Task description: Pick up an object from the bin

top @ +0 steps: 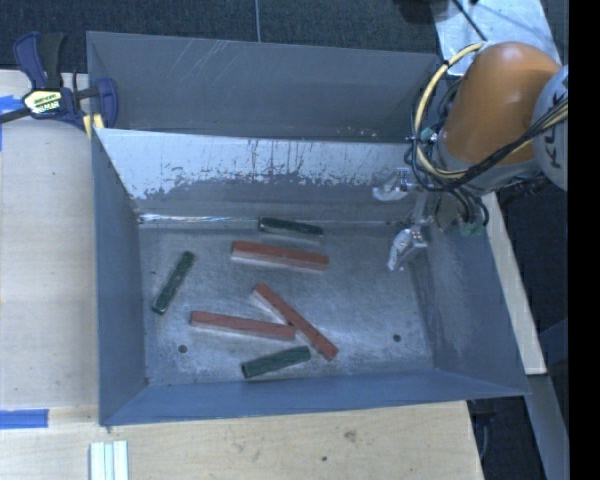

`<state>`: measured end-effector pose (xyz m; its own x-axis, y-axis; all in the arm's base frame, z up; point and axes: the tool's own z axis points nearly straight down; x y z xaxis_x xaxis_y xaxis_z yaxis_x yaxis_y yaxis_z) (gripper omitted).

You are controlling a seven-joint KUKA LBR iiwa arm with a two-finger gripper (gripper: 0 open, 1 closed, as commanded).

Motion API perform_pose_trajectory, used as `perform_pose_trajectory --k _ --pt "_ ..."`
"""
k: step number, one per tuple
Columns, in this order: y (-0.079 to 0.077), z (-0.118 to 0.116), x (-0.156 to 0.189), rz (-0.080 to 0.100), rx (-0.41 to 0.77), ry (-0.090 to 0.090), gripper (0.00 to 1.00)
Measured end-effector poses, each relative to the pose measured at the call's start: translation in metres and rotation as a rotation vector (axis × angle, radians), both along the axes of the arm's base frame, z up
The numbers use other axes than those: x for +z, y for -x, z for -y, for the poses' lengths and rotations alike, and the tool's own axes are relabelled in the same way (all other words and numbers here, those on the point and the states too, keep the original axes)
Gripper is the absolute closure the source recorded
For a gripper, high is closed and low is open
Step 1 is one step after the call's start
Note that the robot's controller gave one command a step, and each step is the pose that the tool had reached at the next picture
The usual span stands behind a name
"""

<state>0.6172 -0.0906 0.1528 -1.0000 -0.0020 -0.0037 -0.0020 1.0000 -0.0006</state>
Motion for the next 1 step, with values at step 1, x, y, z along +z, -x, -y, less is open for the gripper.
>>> perform_pose_trajectory --k 1 --pt "-0.0159 -0.0361 -0.0744 0.024 0.025 0.002 1.00"
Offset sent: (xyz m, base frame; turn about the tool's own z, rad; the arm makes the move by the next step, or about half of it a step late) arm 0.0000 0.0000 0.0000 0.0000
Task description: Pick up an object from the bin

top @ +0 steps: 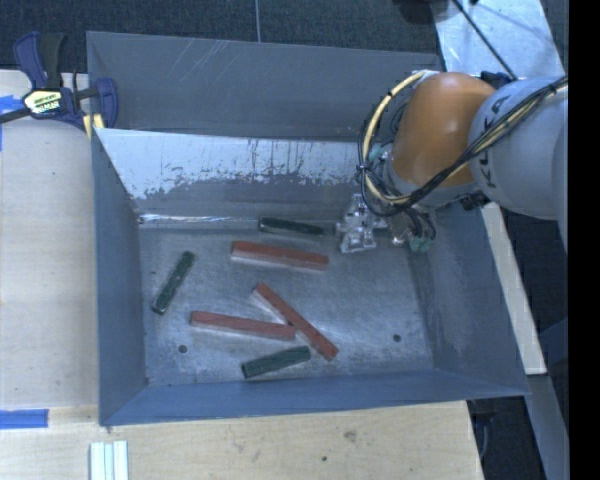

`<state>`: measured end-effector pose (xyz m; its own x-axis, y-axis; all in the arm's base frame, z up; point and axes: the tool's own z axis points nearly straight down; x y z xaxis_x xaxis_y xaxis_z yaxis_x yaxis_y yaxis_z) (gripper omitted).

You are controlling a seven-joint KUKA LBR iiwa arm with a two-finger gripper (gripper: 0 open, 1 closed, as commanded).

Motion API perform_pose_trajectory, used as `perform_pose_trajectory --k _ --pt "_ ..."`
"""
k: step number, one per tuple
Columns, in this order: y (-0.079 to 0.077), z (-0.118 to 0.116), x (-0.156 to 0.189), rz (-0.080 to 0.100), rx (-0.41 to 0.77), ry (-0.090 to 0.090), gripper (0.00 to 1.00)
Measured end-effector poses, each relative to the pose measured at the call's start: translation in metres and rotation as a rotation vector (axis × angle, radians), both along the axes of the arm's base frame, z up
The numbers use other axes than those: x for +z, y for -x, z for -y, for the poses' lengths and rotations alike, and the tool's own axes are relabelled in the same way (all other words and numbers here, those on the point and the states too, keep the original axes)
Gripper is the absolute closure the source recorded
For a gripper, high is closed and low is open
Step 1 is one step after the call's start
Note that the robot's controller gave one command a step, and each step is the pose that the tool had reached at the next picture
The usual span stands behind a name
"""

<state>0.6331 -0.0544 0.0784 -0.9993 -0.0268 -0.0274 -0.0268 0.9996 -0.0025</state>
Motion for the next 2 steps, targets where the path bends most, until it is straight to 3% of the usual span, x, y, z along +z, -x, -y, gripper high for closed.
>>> perform_pose_trajectory --k 1,2 --pt "0.0064 0.0004 -0.0031 -0.032 0.002 0.000 0.00" --pt "0.0062 0.0004 -0.0028 -0.031 0.002 -0.001 0.00"
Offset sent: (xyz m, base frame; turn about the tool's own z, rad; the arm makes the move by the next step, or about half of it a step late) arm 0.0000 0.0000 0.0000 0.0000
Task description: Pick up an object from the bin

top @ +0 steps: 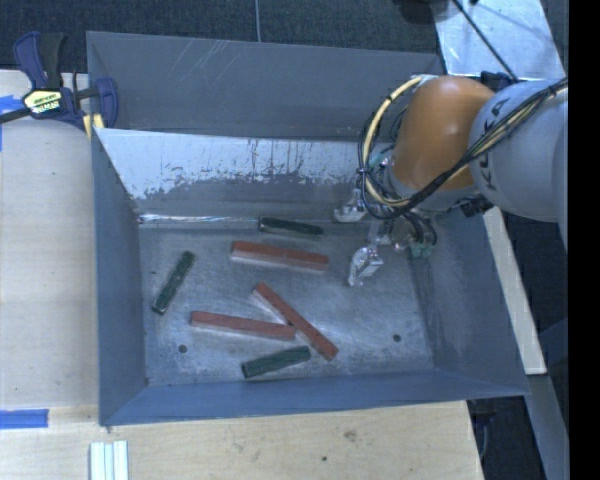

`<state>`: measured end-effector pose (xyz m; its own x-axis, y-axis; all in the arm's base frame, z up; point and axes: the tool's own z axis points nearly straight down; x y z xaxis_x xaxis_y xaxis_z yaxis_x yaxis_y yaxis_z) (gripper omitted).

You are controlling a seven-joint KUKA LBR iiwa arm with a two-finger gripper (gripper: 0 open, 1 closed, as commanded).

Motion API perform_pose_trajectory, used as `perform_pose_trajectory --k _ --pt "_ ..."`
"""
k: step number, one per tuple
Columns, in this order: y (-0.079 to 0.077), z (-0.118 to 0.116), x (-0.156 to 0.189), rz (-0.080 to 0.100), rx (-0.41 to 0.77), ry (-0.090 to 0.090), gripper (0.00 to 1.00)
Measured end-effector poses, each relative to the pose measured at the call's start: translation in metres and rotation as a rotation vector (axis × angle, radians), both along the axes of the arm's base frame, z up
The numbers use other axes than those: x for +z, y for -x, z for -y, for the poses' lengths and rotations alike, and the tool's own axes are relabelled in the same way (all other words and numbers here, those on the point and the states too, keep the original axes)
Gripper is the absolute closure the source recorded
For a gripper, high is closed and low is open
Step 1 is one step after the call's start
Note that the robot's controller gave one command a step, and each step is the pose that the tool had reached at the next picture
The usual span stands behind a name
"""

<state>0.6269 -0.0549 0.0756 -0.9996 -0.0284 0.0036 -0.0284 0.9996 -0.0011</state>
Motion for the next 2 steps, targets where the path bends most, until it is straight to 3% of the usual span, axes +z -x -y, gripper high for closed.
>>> perform_pose_trajectory --k 1,2 --pt "0.0223 -0.0592 0.0042 0.032 0.109 0.001 1.00" --pt "0.0223 -0.0592 0.0041 0.032 0.110 0.001 1.00"
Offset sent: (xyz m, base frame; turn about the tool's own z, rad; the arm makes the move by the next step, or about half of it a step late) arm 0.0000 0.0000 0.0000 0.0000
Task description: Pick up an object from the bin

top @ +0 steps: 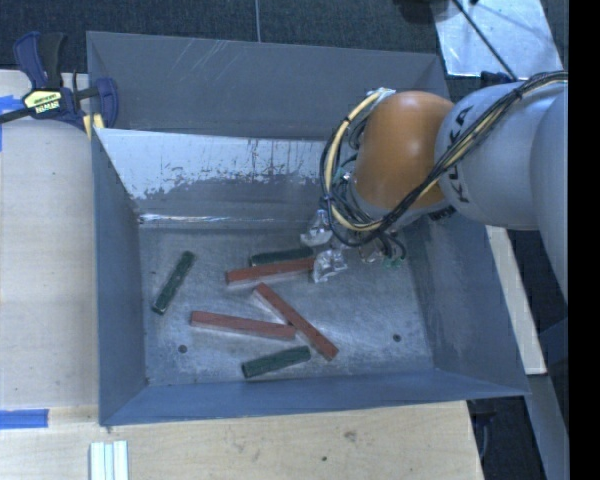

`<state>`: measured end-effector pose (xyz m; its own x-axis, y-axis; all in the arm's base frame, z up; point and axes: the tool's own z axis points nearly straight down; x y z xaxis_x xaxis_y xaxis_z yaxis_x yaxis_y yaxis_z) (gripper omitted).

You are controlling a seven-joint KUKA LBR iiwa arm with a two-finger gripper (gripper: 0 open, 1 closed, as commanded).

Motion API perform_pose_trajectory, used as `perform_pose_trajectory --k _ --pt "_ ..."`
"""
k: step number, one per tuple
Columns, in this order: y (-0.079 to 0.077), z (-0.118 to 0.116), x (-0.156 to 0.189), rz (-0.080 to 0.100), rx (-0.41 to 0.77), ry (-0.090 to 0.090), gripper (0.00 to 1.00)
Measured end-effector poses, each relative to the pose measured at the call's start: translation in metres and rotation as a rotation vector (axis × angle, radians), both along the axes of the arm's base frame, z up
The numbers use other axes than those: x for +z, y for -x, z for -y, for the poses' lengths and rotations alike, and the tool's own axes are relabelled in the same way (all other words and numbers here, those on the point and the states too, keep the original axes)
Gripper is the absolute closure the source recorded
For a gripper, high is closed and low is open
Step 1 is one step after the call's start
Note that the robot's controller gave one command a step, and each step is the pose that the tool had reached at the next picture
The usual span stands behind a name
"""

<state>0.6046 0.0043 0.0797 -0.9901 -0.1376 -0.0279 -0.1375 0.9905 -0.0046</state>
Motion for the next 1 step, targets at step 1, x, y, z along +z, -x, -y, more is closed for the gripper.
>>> perform_pose_trajectory --k 1 --pt "-0.0086 -0.0003 0.1764 -0.016 0.105 0.001 1.00"
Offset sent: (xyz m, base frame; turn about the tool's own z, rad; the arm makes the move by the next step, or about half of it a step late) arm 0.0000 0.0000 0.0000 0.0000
